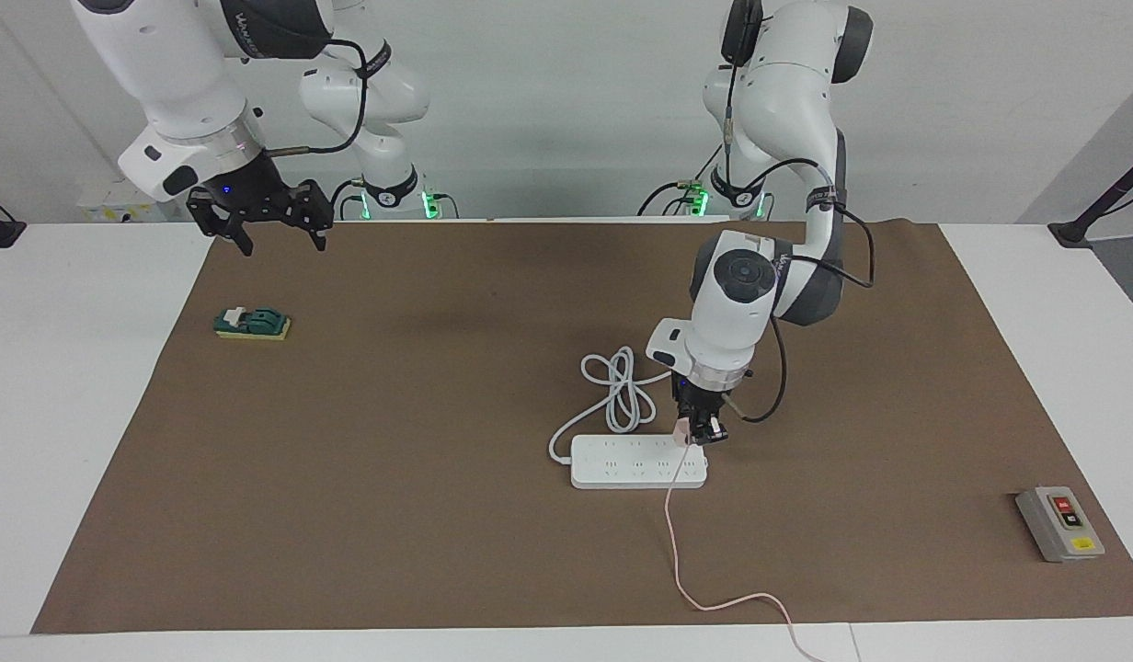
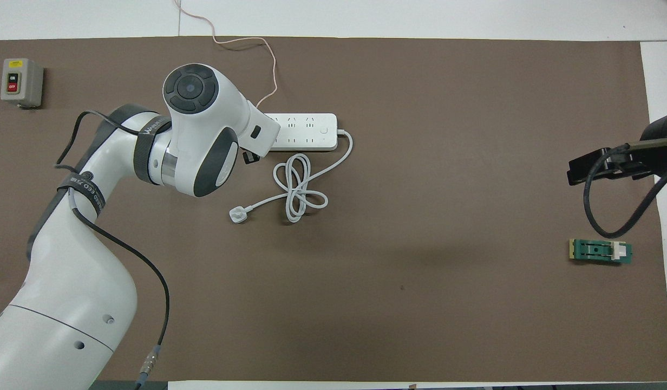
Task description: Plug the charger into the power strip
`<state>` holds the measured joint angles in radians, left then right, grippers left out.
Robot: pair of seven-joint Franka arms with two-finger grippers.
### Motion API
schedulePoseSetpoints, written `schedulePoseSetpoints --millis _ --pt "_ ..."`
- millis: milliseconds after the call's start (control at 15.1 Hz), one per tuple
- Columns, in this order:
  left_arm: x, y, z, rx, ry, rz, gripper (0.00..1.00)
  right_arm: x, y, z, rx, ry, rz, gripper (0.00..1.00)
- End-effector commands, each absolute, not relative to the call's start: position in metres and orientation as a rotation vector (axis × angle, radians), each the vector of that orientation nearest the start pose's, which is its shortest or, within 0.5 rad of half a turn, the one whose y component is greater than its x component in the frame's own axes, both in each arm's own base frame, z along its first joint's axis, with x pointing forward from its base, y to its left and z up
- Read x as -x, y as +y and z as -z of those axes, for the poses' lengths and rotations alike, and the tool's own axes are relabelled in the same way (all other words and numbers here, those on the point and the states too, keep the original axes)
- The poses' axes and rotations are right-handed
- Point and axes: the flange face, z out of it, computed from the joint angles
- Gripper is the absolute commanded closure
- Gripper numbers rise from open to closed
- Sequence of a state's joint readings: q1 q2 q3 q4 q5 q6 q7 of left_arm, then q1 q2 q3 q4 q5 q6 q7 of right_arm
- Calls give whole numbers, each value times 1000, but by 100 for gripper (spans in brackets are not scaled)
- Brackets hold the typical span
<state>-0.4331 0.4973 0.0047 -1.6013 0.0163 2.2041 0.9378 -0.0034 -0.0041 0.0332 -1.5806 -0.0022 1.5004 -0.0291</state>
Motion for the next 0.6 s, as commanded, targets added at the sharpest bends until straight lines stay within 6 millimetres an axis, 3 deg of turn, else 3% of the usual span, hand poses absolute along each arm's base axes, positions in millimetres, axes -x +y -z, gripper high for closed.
schedulePoseSetpoints --millis 0,530 --pt "-624 -283 -324 2411 1983 84 100 -540 12 -618 3136 -101 -101 0" --pt "-632 -278 -329 2400 1958 106 100 -540 12 -617 3136 -101 -104 0"
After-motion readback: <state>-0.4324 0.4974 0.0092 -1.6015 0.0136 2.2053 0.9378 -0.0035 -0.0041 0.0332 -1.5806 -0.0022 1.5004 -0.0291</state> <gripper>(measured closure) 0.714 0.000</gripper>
